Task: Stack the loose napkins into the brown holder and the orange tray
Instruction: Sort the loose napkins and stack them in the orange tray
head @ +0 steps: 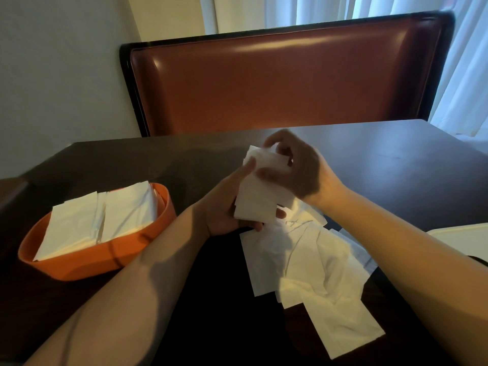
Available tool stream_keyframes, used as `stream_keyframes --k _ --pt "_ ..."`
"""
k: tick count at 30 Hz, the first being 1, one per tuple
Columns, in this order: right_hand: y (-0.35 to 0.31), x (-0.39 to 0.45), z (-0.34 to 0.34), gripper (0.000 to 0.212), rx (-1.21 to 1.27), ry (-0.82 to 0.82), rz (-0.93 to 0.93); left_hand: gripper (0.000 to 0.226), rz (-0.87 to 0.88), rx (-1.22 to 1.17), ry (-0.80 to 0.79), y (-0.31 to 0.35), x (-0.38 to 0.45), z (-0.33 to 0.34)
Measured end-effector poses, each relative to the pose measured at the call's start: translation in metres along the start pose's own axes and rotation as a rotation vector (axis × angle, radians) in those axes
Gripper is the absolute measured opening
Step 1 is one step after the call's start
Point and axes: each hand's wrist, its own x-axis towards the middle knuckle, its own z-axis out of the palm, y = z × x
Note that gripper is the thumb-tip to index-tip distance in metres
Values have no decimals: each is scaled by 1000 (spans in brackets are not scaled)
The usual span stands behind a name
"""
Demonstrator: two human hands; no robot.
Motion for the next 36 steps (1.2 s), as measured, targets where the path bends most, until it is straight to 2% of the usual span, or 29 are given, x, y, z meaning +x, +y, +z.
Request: stream_keyframes --k 2,3,5,7,9,10,14,16,18,20,23,25,28,30,34,36 --pt "3 1 3 48 -22 99 72 45 11 -1 93 2 -1 5" --pt "3 3 3 54 3 110 165 40 24 -14 135 3 -2 7" --pt "2 5 -1 54 182 19 417 34 63 -67 201 5 -2 8" --pt "4 2 -2 37 426 -158 572 31 96 -115 252 7 -2 8" --pt "9 -4 -1 21 610 -248 544 29 126 -124 305 7 -1 6" --pt "13 -5 0 19 700 -218 522 30 140 -112 326 7 -1 5" --pt "19 2 -10 12 846 62 450 52 167 -94 310 7 0 5" --pt "12 5 -18 15 962 13 415 62 159 -131 276 8 0 6" --pt "4 3 -24 17 1059 -141 431 71 153 -180 220 7 1 6" --pt "-2 0 -21 15 895 -225 423 76 128 -165 171 5 1 6" --pt "-4 0 -5 11 520 -83 364 74 88 -103 169 4 1 6" --pt "-4 2 3 9 423 -8 325 71 69 -95 186 5 1 8" --pt "-3 2 7 12 425 58 367 69 65 -100 219 4 3 6" --pt "-4 0 8 12 513 89 428 71 67 -96 210 3 4 4" --pt "-7 -1 6 36 752 128 542 67 66 -85 210 3 4 6" --pt "-7 -2 6 37 768 128 551 65 60 -89 222 3 5 6"
